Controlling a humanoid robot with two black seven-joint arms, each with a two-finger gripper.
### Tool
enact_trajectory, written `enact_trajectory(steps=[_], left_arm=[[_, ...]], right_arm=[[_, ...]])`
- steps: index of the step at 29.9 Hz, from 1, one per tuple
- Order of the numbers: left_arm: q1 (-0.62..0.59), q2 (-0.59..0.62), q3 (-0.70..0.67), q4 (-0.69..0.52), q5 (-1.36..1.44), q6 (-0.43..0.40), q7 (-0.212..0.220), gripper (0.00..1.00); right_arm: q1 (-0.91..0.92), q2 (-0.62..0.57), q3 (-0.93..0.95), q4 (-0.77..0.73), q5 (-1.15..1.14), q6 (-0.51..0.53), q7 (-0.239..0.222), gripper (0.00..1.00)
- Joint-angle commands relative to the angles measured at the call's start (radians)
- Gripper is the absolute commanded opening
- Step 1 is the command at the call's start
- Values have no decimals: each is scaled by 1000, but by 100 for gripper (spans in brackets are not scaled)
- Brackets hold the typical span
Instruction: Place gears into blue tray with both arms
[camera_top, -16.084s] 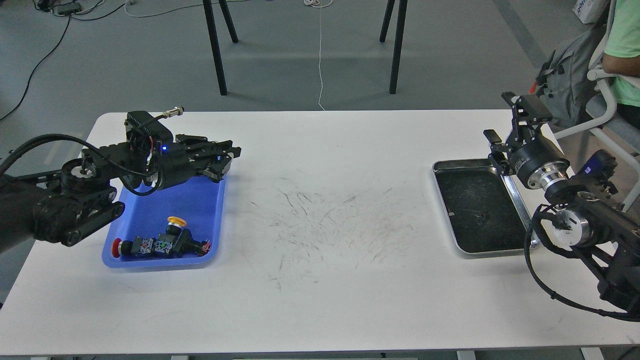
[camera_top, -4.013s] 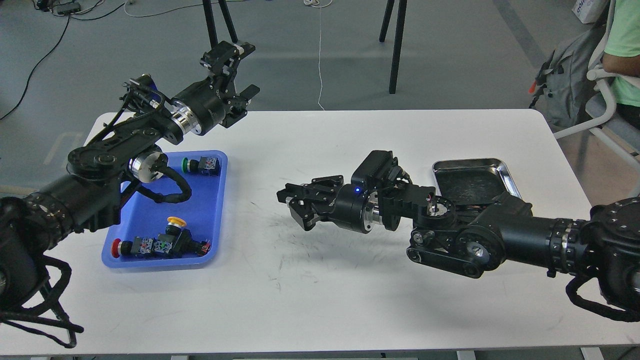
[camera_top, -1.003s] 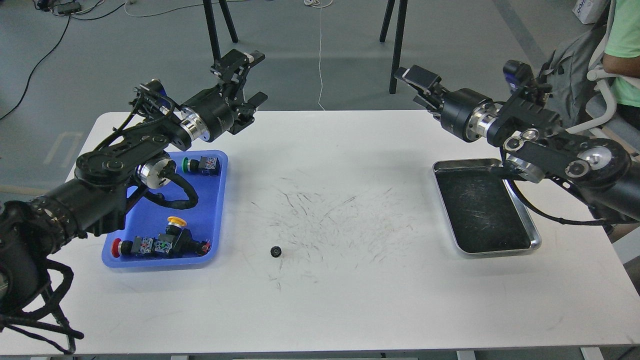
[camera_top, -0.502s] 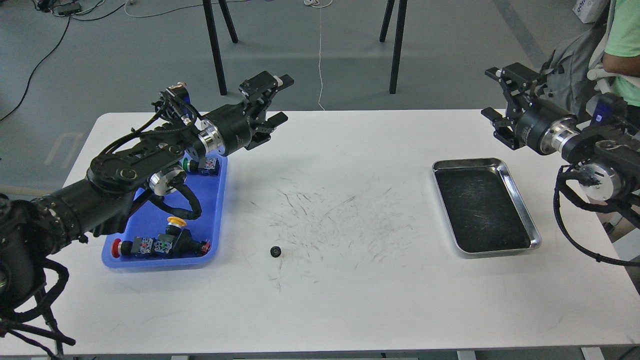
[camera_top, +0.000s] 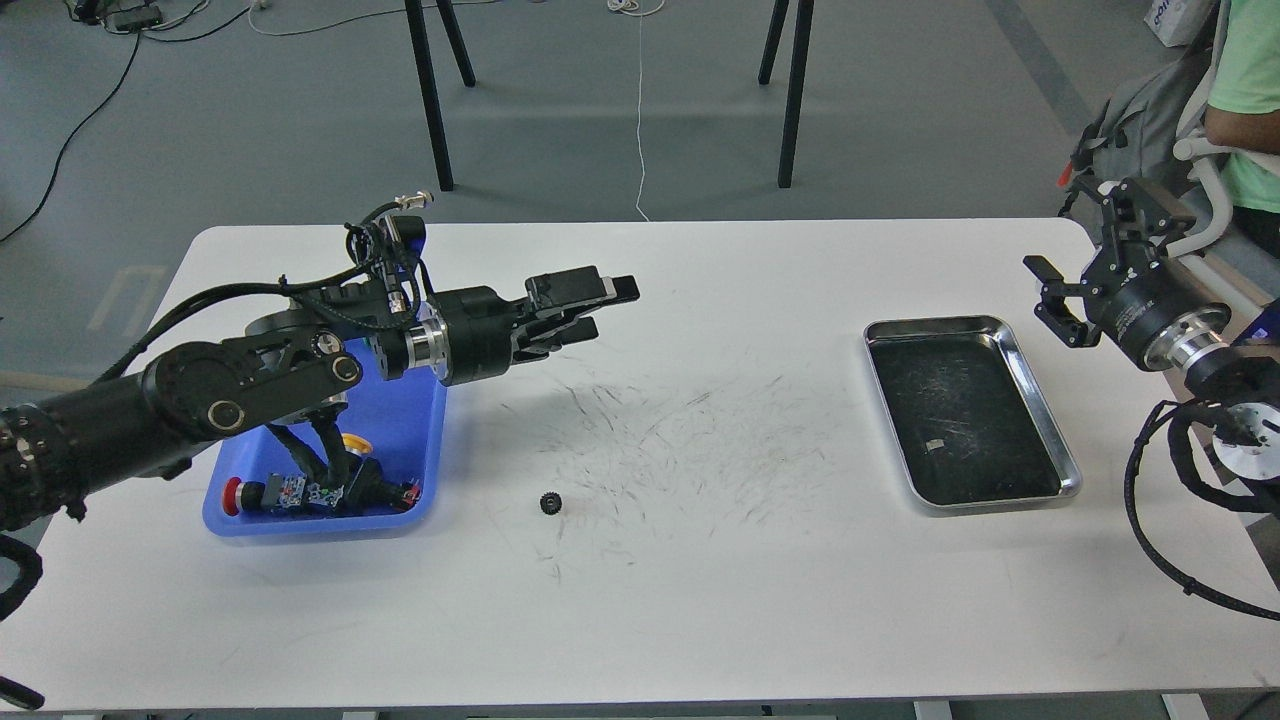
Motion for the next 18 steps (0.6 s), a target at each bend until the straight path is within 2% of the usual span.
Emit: enact_trajectory(steps=[1,3,10,15,18], left_arm=[[4,77,3,-121,169,19,0,100],[4,111,5,-169,227,43,0,100],[5,174,131,-186,439,135,0,100],[7,171,255,-172,562,327,0,99],[5,179,286,-168,589,361,0,99]], right_arm=[[-26,7,19,-5,0,20,22,93],[-37,10,22,-5,0,25,31,93],[-57,28,22,-7,0,24,39,94],[-60,36,20,-7,-2,24,41,94],[-60,42,17,-5,-3,22,42,94]])
